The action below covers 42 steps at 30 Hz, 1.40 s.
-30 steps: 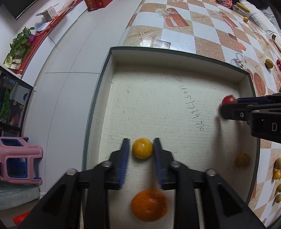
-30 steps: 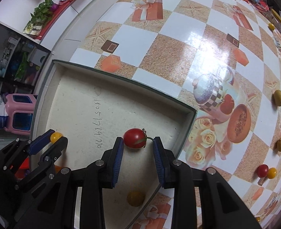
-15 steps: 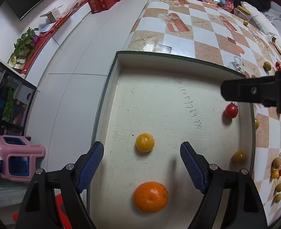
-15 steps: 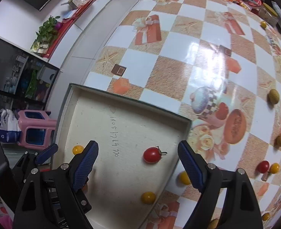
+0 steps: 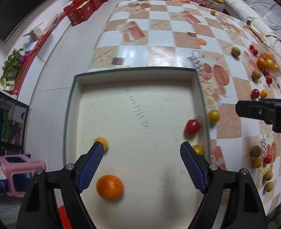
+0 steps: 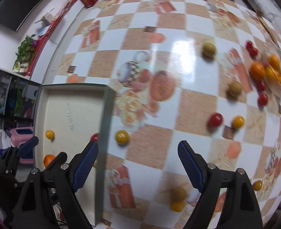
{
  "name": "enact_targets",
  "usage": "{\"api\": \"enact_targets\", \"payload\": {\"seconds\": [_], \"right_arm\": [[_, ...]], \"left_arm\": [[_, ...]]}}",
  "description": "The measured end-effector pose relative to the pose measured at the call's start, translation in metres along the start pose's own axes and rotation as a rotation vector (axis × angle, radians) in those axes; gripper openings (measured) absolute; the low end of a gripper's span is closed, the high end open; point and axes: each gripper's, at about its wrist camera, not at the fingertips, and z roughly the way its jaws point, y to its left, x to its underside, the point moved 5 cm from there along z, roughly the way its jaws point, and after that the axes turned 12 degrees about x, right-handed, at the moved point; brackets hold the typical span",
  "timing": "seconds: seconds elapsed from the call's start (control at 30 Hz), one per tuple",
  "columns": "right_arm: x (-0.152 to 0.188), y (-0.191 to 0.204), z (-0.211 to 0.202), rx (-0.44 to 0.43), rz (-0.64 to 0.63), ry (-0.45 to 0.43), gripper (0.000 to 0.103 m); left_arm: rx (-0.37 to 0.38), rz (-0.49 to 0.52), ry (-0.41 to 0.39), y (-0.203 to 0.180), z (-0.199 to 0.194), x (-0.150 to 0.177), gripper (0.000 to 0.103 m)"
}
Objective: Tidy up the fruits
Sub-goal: 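Move both tools back over the table toward the remaining tomatoes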
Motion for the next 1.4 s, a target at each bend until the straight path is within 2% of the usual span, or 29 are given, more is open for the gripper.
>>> {"api": "enact_targets", "payload": {"seconds": [0.27, 0.57, 0.97, 1.2, 1.4], "right_arm": [[0.031, -0.074, -0.002, 0.041, 0.126, 0.019, 0.088], [0.055, -0.134, -0.006, 0.064, 0.219, 0.024, 0.088], [0.086, -0.207, -0.003, 0.111, 0.330, 0.048, 0.088], [0.103, -0.234, 0.003, 0.136, 0.349, 0.063, 0.088], [0.109, -0.239, 0.012, 0.139, 0.330, 0.075, 0.088]], "left_arm": [[0.039, 0.103, -0.002, -0.056, -0.003, -0.017, 0.083], [0.068, 0.189, 0.012, -0.112, 0.003, -0.031, 0.083], [0.089, 0.265, 0.062, -0.173, 0.038, -0.051, 0.083], [0.091, 0.280, 0.093, -0.194, 0.065, -0.062, 0.083], [0.104, 0.265, 0.110, -0.203, 0.084, -0.074, 0.083]]}}
